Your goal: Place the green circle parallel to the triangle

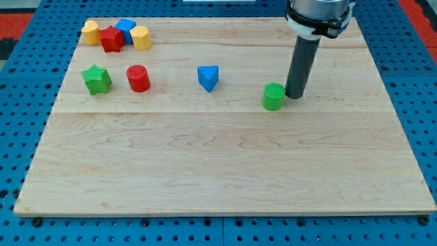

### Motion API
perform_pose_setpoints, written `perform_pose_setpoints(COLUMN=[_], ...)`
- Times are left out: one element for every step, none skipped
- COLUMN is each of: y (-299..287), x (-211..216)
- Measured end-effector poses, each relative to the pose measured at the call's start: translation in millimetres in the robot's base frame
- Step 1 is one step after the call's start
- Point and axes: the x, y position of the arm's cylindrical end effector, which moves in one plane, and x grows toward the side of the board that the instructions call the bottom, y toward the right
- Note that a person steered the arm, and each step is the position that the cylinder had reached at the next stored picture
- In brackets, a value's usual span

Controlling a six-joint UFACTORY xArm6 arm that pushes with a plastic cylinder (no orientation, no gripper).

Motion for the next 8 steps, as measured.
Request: perform_pose_setpoints(y=[-5, -44, -64, -61, -60, -59, -25, -21], x=[51, 69, 22, -3, 4, 30, 27, -17])
